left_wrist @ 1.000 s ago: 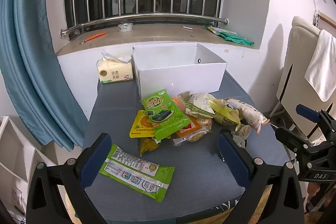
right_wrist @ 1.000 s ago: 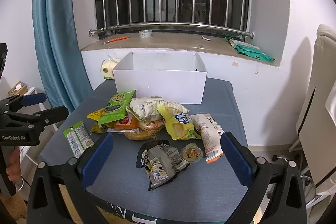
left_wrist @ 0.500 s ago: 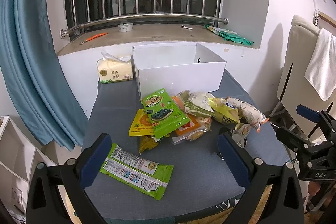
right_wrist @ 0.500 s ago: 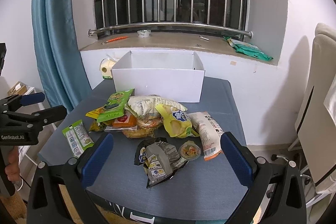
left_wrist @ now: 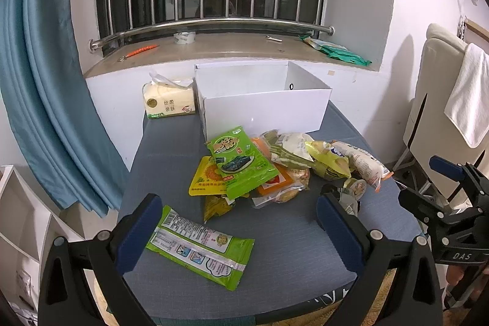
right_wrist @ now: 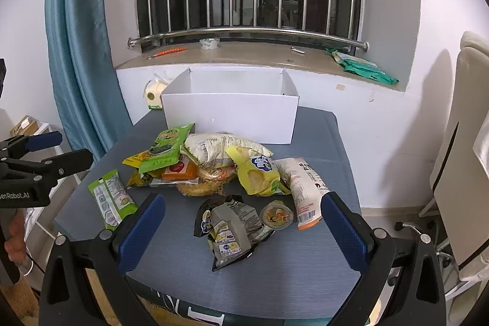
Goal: Organize snacks
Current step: 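Grasp the white-red noodle bag with right tool while left tool grasps green stick packet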
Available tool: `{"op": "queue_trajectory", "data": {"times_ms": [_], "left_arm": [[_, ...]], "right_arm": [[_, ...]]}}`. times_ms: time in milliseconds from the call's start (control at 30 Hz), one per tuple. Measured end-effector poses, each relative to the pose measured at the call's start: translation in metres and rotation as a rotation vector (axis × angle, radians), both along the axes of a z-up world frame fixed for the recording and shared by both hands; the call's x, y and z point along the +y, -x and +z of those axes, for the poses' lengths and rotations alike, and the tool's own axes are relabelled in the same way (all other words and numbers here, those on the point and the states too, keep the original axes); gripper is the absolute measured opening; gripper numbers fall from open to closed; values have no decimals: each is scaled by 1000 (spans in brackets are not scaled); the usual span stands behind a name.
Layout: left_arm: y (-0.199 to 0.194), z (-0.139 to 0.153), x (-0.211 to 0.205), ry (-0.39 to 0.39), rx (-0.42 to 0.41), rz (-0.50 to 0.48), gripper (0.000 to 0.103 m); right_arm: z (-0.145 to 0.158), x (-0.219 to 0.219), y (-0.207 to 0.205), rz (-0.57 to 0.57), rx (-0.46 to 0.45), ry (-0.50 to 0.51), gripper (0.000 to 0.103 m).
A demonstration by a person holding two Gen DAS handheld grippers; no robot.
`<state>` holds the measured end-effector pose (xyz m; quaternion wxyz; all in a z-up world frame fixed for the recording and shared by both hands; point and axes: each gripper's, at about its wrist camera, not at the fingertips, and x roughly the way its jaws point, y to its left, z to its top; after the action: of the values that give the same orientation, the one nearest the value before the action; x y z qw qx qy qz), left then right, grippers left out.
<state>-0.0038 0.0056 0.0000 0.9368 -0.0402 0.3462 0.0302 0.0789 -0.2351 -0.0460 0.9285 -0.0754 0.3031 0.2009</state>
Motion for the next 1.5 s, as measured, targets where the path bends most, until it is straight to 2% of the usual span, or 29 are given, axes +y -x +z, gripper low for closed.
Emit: {"op": "queue_trajectory", "data": {"times_ms": [267, 467, 600, 800, 833, 867, 900, 967, 1067, 1167, 1267, 1400, 1500], "left_arm": [[-1, -4, 3, 11, 8, 1, 103], [0, -8, 7, 21, 11, 8, 103], [-2, -16, 15, 46, 32, 22, 103], [-1, -28, 27, 66, 63, 52, 103], [-1, -29, 29, 68, 65, 55, 103], [-1, -30, 30, 70, 67, 56, 103], [-1, -32, 30, 71, 71, 58, 103], [-1, -34, 32, 72, 77, 59, 103], [-1, -37, 33, 71, 88, 65, 103], [0, -42, 35, 72, 95, 64, 103], [1, -50, 38, 75, 114, 62, 103], [0, -67, 43, 89, 158, 55, 103], [-5, -83, 53, 128, 220, 109, 103]], "right_arm": [[-11, -14, -28, 0, 58, 9, 103], [-26, -29, -82, 35, 127, 55, 103], [-48, -38, -130, 48, 210, 90, 103], [-86, -50, -179, 52, 376, 57, 103], [-94, -51, -185, 41, 397, 66, 99], [-105, -54, -191, 29, 428, 67, 82], [-112, -56, -195, 31, 458, 61, 70], [-121, -57, -195, 65, 493, 20, 55], [-121, -55, -187, 84, 467, 54, 42], [-112, -60, -175, 65, 442, 48, 39], [-94, -79, -158, 34, 386, -34, 39], [-68, -107, -126, 4, 324, -195, 39], [-52, -112, -93, 25, 258, -275, 39]]}}
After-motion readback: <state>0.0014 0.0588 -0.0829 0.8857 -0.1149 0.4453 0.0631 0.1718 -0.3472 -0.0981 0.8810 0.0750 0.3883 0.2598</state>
